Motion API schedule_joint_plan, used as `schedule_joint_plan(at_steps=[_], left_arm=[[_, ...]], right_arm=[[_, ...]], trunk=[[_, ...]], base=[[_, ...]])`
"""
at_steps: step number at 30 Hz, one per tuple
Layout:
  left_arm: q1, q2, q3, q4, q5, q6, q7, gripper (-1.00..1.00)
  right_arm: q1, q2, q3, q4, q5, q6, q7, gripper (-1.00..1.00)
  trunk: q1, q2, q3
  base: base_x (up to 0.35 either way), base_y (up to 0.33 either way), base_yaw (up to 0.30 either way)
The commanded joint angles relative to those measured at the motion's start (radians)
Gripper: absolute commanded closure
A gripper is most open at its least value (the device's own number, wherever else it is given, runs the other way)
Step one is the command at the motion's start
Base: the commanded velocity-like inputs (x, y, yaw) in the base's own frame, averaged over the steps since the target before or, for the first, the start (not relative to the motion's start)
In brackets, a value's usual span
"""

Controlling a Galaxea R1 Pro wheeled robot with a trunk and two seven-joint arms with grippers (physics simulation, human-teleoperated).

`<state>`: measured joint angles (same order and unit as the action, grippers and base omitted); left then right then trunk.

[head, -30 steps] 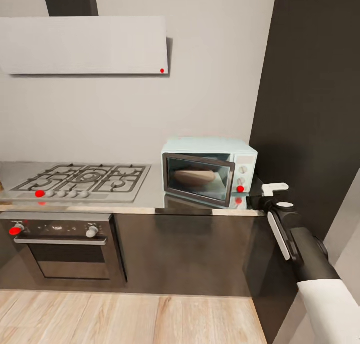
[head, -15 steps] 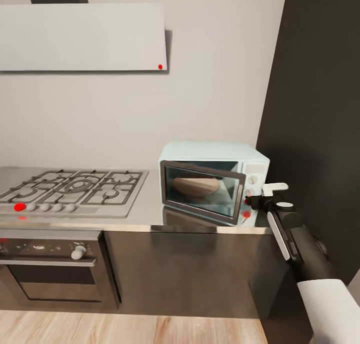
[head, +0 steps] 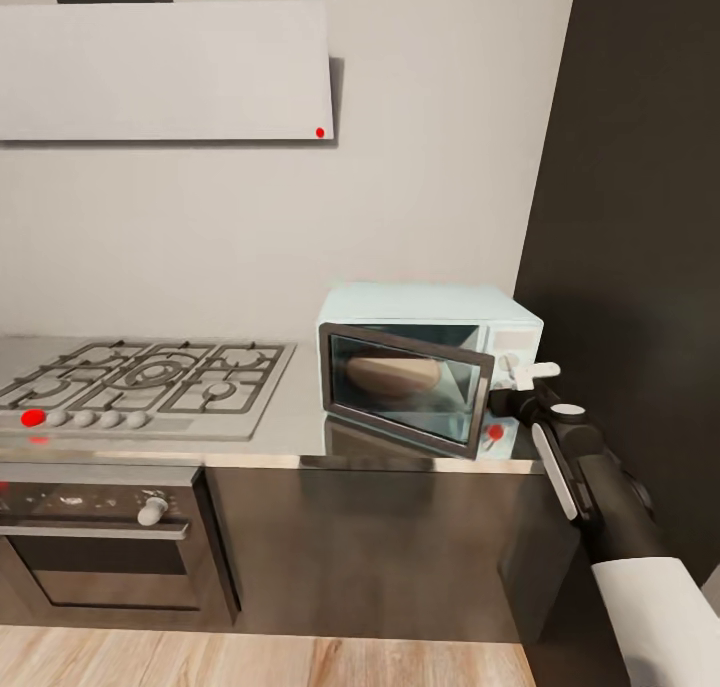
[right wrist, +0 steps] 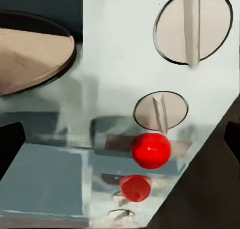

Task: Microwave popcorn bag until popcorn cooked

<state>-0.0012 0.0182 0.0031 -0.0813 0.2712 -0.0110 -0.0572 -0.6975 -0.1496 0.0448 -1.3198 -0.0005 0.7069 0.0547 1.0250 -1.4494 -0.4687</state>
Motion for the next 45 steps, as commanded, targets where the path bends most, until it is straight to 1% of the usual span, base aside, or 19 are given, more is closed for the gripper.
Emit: schedule_joint_plan(at_steps=[1, 9, 12, 15, 17, 19, 21, 22, 24, 27, 37, 43, 45], left_arm=[[0.0, 0.0, 0.0, 0.0, 0.006, -0.001, -0.004, -1.0], [0.0, 0.0, 0.0, 0.0, 0.006, -0.002, -0.004, -1.0], [0.0, 0.0, 0.001, 0.0, 0.006, -0.001, -0.004, -1.0], [0.0, 0.0, 0.0, 0.0, 0.006, -0.001, -0.004, -1.0], [0.0, 0.0, 0.0, 0.0, 0.006, -0.001, -0.005, -1.0], [0.0, 0.0, -0.001, 0.0, 0.006, -0.001, -0.005, -1.0], [0.0, 0.0, -0.004, 0.0, 0.005, -0.001, -0.005, -1.0], [0.0, 0.0, -0.006, 0.0, 0.005, -0.002, -0.005, -1.0], [0.0, 0.0, -0.005, 0.0, 0.005, -0.001, -0.006, -1.0], [0.0, 0.0, -0.004, 0.0, 0.005, -0.002, -0.006, -1.0], [0.0, 0.0, 0.003, -0.002, 0.006, -0.003, -0.006, -1.0], [0.0, 0.001, 0.002, -0.002, 0.008, -0.002, -0.006, -1.0], [0.0, 0.001, 0.002, -0.002, 0.008, -0.001, -0.006, -1.0]], right_arm=[[0.0, -0.001, 0.001, -0.001, -0.009, 0.004, 0.034, -1.0], [0.0, -0.005, 0.003, -0.001, -0.008, 0.003, 0.117, -1.0], [0.0, -0.01, 0.004, -0.001, -0.001, 0.011, 0.189, -1.0], [0.0, -0.012, 0.007, -0.001, 0.001, 0.018, 0.241, -1.0], [0.001, -0.013, 0.008, -0.001, 0.002, 0.02, 0.26, -1.0], [0.001, -0.014, 0.021, 0.001, 0.001, 0.021, 0.293, -1.0], [0.002, -0.014, 0.033, 0.003, 0.001, 0.024, 0.307, -1.0], [0.002, -0.013, 0.037, 0.003, 0.001, 0.037, 0.313, -1.0], [0.003, -0.007, 0.039, 0.004, 0.0, 0.062, 0.318, -1.0], [0.003, -0.003, 0.04, 0.004, -0.001, 0.074, 0.321, -1.0], [0.003, -0.001, 0.04, 0.004, 0.002, 0.077, 0.319, -1.0], [0.003, 0.001, 0.042, 0.004, 0.002, 0.076, 0.314, -1.0], [0.003, 0.001, 0.056, 0.004, 0.001, 0.074, 0.311, -1.0]], trunk=[[0.0, 0.0, -0.001], [0.0, 0.0, -0.001], [0.0, 0.0, -0.001], [0.0, 0.0, -0.001], [0.0, 0.0, -0.001], [0.0, 0.0, -0.001], [0.0, 0.0, -0.001], [0.0, 0.0, -0.001], [0.0, 0.0, -0.001], [0.0, 0.0, -0.001], [0.0, 0.0, -0.001], [0.0, 0.0, -0.001], [0.0, 0.0, -0.001]], base=[[0.0, 0.0, 0.0], [0.0, 0.0, 0.0], [0.0, 0.0, 0.0], [0.0, 0.0, 0.0], [0.0, 0.0, 0.0], [0.0, 0.0, 0.0], [0.0, 0.0, 0.0], [0.0, 0.0, 0.0], [0.0, 0.0, 0.0], [-0.008, 0.0, 0.0], [-0.26, 0.0, 0.0], [-0.044, 0.0, 0.0], [-0.002, 0.07, 0.0]])
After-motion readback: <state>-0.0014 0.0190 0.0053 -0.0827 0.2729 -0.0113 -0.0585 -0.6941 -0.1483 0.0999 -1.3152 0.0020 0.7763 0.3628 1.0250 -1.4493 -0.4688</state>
